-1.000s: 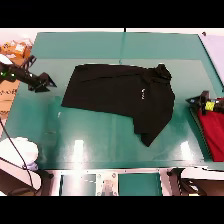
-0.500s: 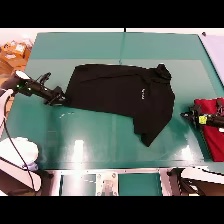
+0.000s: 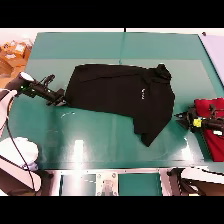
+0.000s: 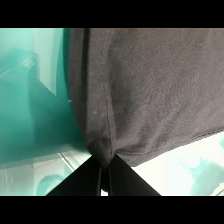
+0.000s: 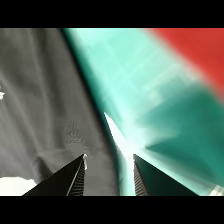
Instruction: Fold the shirts.
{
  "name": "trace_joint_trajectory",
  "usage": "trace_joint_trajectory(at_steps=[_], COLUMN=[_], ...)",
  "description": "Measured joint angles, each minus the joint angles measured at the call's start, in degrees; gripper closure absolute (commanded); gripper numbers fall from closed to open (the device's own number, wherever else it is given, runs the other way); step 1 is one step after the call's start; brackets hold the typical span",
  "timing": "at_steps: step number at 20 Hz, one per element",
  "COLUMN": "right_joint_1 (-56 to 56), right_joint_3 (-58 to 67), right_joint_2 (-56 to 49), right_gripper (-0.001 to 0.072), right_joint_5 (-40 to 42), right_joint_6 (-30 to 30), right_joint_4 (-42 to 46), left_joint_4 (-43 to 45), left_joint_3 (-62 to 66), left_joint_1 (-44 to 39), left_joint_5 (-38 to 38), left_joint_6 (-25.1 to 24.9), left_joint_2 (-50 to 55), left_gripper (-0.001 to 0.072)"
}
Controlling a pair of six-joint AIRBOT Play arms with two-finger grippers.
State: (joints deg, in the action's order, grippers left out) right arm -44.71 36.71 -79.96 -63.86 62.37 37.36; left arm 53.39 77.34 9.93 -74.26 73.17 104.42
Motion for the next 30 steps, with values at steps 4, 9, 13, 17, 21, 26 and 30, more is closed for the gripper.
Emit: trace_joint_trajectory(at_steps=[4, 9, 13, 17, 21, 26, 30], right_joint_1=[5.4, 9.0, 9.8, 9.8, 9.8, 9.8, 9.8], right_joint_3=[-0.3, 2.5, 10.3, 25.2, 42.1, 58.1, 63.3], right_joint_2=[-3.1, -4.7, 0.9, 13.0, 26.3, 37.4, 40.2], right_gripper=[0.0404, 0.0694, 0.0695, 0.0695, 0.0694, 0.0694, 0.0695], right_joint_5=[1.9, 1.9, -2.4, -5.8, -2.5, 3.4, 6.1], right_joint_6=[0.0, -0.7, 0.3, 4.8, 10.7, 17.2, 20.1], right_joint_4=[-1.5, -1.5, -1.6, -2.0, -2.3, -2.4, -2.3], left_joint_4=[0.1, 1.5, 1.0, 1.4, 1.6, 3.3, 8.5], left_joint_3=[0.5, 2.1, 7.5, 17.3, 30.4, 39.4, 40.7], left_joint_1=[-0.1, 0.0, -0.1, -0.1, -0.1, -0.1, -0.1], left_joint_5=[0.0, -0.5, -5.2, -8.6, -7.5, 2.1, 5.4], left_joint_6=[-0.1, 0.3, 1.2, 2.0, 2.6, 2.8, 3.0], left_joint_2=[0.0, -0.8, -6.0, -16.9, -31.1, -49.3, -56.5], left_gripper=[0.0684, 0.0686, 0.0686, 0.0686, 0.0685, 0.0685, 0.0685])
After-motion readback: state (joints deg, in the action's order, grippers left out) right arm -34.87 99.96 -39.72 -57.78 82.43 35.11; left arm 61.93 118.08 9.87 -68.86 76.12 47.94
